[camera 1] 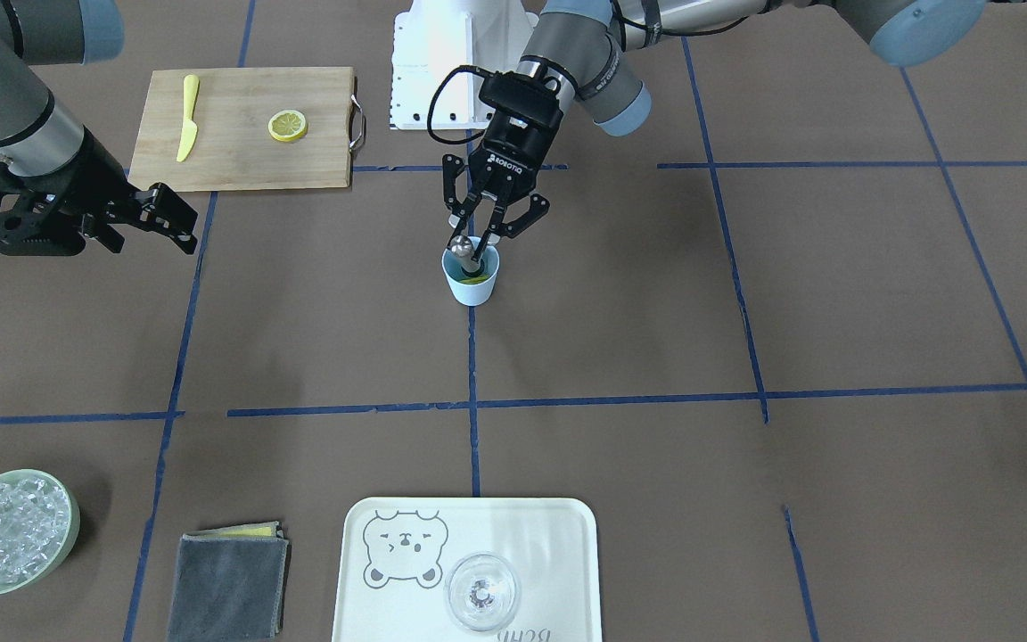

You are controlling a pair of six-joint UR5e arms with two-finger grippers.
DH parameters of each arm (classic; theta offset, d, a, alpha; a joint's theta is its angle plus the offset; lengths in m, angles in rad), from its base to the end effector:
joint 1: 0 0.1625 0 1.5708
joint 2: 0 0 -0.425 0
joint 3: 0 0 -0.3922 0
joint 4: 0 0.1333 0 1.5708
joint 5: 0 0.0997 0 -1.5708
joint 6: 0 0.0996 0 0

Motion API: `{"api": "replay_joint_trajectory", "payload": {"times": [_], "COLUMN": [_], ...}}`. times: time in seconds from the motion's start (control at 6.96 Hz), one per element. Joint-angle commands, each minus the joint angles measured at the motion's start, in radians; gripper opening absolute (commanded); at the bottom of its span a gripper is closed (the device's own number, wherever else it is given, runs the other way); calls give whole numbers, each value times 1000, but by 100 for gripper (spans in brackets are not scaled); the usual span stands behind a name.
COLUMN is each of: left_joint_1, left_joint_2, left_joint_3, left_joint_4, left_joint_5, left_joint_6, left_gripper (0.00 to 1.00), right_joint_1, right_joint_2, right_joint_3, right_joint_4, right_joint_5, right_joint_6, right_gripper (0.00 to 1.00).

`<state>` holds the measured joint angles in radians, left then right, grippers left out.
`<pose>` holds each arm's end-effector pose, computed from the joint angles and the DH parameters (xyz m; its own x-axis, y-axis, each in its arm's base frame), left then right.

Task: Squeeze lemon into cup
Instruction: 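Press the metal rod down into the cup onto the lemon with the left gripper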

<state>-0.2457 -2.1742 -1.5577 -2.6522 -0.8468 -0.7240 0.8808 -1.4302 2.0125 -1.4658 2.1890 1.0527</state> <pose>0.5638 -0.3468 0.1874 0.5507 0.4405 -0.7090 0.6173 0.3568 0.7012 -0.2700 -0.4458 0.3671 0.6228 0.1206 0.7730 -0.0990 0.9923 -0.0750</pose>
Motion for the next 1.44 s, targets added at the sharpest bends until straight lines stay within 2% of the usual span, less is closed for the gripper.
{"api": "replay_joint_trajectory", "payload": {"times": [0.0, 0.57, 0.72, 0.86, 1.01, 1.29], "left_joint_1": [8, 13, 2, -21, -35, -104], "left_joint_2": [4, -1, -7, -19, -21, -19], "left_joint_3": [15, 5, -48, -117, -139, -181], "left_joint_4": [-5, -6, -3, 7, 14, 169], "left_joint_5": [0, 0, -6, -8, -8, -18], "left_joint_6": [0, 5, 35, 146, 152, 156], "left_gripper": [0, 0, 0, 0, 0, 0], "right_joint_1": [1, 1, 1, 1, 1, 1], "right_joint_2": [-1, 1, 1, 1, 1, -1], "right_joint_3": [8, 9, 9, 9, 9, 9], "right_joint_4": [1, 1, 1, 1, 1, 1], "right_joint_5": [26, 41, 41, 41, 41, 41], "right_joint_6": [3, 3, 3, 3, 3, 3], "right_gripper": [100, 100, 100, 100, 100, 100]}}
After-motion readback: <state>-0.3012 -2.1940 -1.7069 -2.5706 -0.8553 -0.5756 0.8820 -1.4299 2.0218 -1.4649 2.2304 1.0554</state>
